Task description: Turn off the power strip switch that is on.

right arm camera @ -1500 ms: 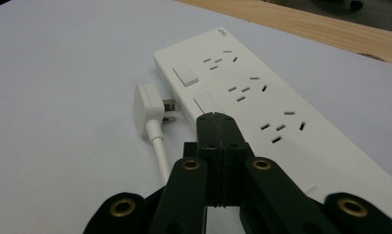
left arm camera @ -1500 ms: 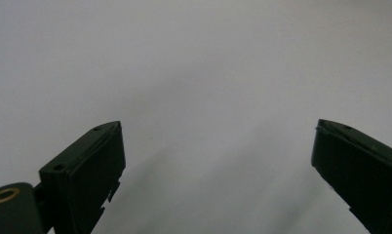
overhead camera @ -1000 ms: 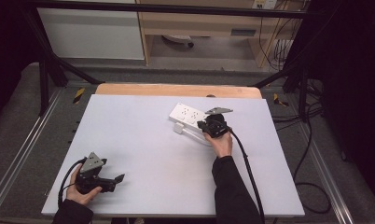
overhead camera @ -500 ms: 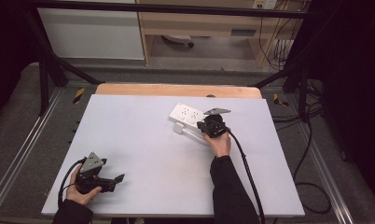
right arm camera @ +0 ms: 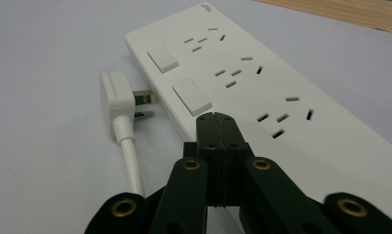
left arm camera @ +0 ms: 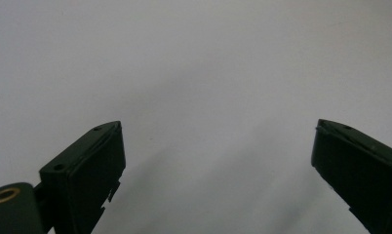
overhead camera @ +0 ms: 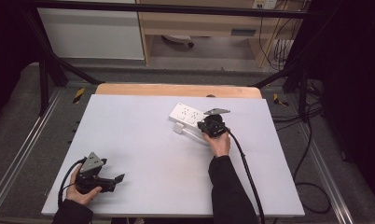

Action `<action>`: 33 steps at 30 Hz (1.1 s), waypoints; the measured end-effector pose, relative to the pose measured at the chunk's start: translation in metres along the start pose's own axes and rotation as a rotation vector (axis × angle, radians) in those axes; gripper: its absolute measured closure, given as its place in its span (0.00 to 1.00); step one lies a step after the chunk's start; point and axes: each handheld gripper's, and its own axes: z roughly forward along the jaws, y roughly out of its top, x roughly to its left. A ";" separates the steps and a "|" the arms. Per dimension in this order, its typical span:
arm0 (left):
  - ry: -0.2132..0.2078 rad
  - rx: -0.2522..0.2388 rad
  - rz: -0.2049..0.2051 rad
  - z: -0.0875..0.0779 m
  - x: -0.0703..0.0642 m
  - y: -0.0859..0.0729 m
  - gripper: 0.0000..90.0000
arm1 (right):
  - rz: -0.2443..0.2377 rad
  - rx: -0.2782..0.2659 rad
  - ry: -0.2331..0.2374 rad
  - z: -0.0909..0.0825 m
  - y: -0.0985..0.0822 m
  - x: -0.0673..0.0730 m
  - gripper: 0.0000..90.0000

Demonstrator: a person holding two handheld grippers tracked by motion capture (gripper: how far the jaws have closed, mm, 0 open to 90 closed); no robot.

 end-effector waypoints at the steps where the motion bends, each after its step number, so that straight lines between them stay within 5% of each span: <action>1: 0.001 -0.001 0.000 0.000 0.000 0.000 0.06 | -0.002 0.000 -0.002 0.000 0.000 0.000 1.00; 33: 0.001 -0.003 -0.001 -0.001 0.000 0.000 0.06 | -0.020 -0.015 -0.011 0.005 0.004 0.002 1.00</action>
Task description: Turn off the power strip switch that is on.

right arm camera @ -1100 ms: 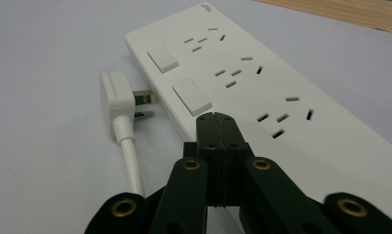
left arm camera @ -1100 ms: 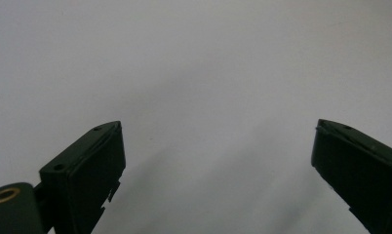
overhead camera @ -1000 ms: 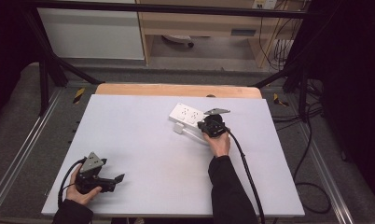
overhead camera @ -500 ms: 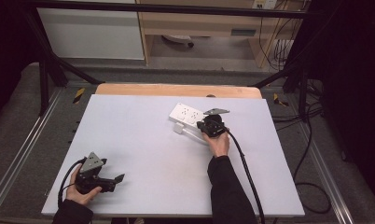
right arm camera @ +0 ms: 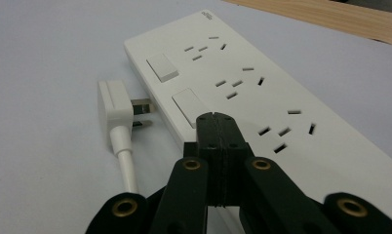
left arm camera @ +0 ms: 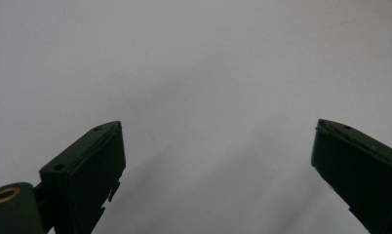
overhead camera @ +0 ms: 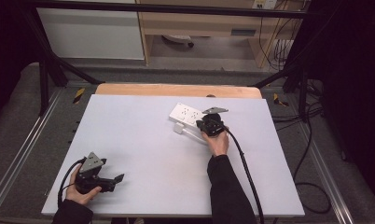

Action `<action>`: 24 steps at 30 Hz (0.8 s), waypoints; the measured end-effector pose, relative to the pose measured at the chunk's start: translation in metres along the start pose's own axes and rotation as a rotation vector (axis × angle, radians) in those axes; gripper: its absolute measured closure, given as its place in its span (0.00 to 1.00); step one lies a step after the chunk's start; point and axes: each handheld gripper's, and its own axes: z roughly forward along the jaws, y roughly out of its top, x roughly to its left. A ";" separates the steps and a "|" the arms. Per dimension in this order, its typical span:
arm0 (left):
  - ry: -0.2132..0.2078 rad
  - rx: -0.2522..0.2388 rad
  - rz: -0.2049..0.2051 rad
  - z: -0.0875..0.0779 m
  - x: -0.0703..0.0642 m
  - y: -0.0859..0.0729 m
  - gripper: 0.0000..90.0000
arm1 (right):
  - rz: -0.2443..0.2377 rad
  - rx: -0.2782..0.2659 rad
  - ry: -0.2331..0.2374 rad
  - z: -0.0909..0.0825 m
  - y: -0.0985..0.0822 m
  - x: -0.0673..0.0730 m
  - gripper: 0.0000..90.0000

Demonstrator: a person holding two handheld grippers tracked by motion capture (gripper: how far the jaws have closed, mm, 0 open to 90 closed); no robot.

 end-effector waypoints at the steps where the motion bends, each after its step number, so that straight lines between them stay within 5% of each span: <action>1: 0.000 0.000 0.000 0.000 0.000 0.000 0.06 | -0.001 0.006 -0.001 0.000 0.000 0.000 1.00; 24: 0.000 0.003 0.003 0.000 -0.001 0.000 0.06 | -0.011 -0.006 0.001 0.002 -0.001 0.001 1.00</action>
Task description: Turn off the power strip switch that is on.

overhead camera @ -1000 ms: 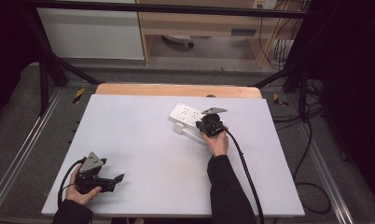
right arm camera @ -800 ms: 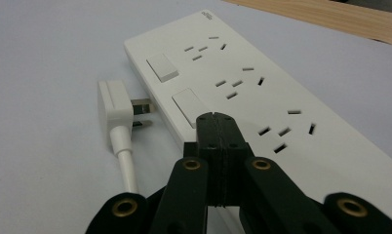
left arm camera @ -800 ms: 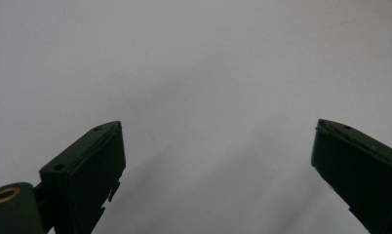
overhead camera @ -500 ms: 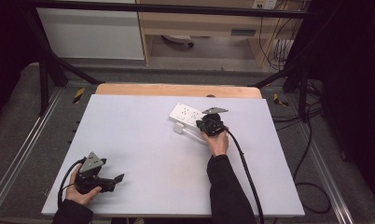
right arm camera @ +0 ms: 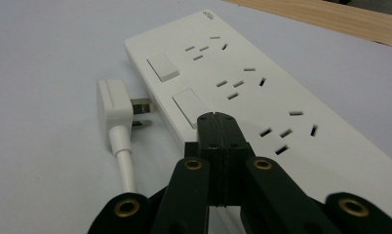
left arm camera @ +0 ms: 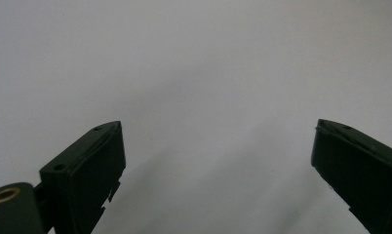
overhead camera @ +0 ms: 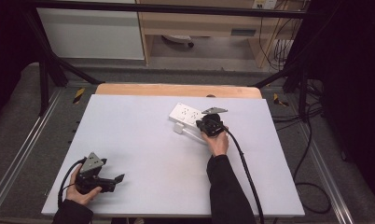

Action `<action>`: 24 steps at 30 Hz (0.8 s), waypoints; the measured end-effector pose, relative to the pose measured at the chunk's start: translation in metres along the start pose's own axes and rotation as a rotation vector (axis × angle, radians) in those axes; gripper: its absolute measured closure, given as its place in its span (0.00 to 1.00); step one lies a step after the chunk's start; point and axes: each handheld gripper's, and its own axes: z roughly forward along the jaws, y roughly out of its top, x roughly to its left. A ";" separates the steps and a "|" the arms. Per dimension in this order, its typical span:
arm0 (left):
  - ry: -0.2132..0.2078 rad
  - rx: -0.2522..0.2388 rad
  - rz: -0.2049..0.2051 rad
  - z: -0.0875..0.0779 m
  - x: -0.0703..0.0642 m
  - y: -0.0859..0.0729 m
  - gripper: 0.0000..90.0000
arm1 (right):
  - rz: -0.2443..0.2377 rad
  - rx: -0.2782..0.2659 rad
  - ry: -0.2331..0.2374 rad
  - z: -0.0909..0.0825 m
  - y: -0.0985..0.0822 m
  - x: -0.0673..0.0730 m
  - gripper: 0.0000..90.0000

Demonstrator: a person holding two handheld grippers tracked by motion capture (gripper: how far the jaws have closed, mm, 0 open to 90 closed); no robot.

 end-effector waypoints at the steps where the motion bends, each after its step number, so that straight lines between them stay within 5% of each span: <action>1: 0.000 0.000 0.000 0.000 0.000 0.000 0.06 | 0.001 0.001 0.000 0.000 0.000 0.000 1.00; 24: 0.001 -0.003 0.002 -0.001 0.000 0.000 0.06 | -0.013 -0.002 -0.028 0.004 0.000 0.002 1.00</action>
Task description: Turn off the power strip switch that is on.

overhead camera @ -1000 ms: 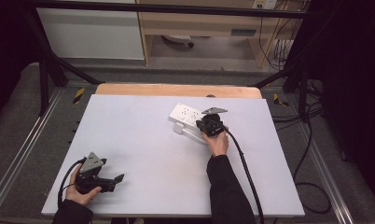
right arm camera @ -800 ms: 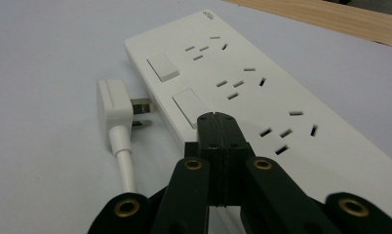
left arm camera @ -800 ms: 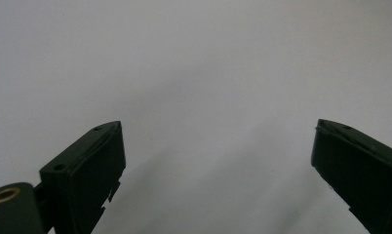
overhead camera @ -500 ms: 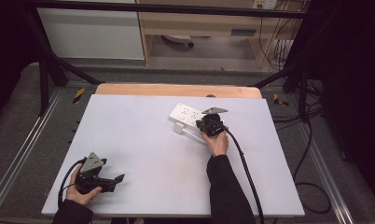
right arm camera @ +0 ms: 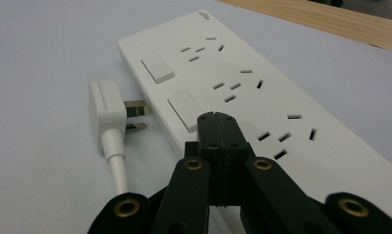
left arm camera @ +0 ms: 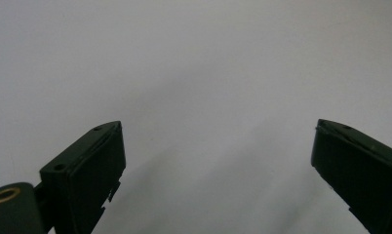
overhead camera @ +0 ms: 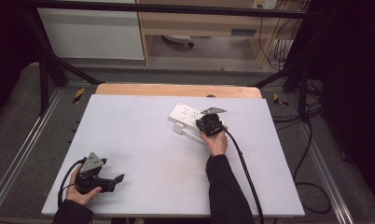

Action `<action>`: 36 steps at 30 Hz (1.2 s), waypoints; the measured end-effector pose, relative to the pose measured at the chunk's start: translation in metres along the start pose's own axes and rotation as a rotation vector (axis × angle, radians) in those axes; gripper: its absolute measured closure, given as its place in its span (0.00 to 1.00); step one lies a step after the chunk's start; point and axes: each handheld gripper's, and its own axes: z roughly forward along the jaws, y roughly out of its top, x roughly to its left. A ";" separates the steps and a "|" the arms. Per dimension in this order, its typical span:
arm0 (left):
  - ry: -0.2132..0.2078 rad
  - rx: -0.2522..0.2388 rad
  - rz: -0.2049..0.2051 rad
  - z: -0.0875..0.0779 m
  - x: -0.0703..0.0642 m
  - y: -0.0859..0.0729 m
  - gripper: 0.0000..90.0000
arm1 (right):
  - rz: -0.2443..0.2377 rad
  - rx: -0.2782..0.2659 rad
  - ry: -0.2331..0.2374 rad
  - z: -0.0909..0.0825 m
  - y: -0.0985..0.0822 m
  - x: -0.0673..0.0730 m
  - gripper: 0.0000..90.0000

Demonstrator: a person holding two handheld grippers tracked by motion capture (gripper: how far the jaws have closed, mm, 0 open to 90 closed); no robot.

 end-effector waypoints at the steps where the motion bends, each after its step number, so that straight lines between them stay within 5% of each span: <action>1: 0.000 0.000 0.000 0.000 0.000 0.000 0.06 | 0.000 -0.001 -0.001 0.000 0.000 0.000 1.00; 18: 0.001 0.000 0.001 0.000 0.000 0.000 0.06 | -0.011 -0.012 0.014 -0.022 0.008 0.001 0.99; 25: 0.001 -0.001 0.001 0.001 -0.001 0.000 0.06 | -0.019 -0.012 0.029 -0.042 0.012 0.001 0.84; 36: 0.002 0.003 0.003 0.001 -0.001 0.000 0.06 | -0.042 0.028 0.048 -0.064 0.008 0.005 0.48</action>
